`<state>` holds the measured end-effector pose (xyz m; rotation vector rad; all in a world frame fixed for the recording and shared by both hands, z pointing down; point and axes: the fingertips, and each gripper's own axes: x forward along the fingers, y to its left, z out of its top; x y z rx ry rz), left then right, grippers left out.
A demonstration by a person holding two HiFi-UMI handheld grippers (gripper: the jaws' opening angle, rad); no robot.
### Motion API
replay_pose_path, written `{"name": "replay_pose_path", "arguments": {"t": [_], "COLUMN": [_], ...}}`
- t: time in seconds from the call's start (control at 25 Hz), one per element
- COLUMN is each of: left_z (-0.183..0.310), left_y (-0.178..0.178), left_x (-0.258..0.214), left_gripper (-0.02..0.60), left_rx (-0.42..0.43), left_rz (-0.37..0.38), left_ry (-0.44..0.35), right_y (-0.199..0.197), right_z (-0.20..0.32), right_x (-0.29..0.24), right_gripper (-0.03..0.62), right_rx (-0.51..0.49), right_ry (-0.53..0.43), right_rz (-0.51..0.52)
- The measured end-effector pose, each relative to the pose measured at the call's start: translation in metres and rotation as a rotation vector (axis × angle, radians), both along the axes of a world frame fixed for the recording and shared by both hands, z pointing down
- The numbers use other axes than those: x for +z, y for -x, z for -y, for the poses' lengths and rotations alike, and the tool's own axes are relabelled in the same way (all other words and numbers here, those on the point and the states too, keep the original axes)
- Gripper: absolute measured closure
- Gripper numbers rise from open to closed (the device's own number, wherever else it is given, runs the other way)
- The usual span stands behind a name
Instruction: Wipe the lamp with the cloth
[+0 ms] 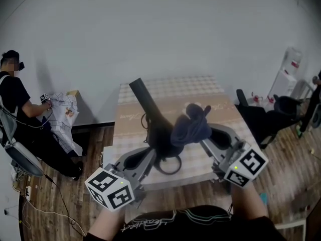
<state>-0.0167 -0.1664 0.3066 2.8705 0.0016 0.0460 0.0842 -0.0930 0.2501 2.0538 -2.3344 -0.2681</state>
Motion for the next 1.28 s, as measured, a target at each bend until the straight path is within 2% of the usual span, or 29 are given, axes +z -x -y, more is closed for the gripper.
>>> {"name": "replay_pose_path", "arguments": {"t": [0.16,0.6,1.0,1.28], "left_z": [0.010,0.051,0.090,0.123], "left_y": [0.003,0.020,0.037,0.049], "left_x": [-0.010,-0.022,-0.019,-0.005], "left_gripper": [0.581,0.581,0.581,0.581], "left_rx": [0.023,0.133,0.247,0.287], "left_rz": [-0.027,-0.027,-0.028,-0.018], "left_ry": [0.001,-0.029,-0.040,-0.016], "right_y": [0.006,0.027,0.050,0.065], "right_z": [0.006,0.044,0.095,0.132], "right_x": [-0.015,-0.041,-0.065,-0.071], "right_gripper": [0.537,0.537,0.537,0.537], "right_rx": [0.029,0.173,0.350,0.448], "right_ry": [-0.011,-0.058,-0.074,-0.074], "right_rz": [-0.032,-0.083,-0.239,-0.355]}}
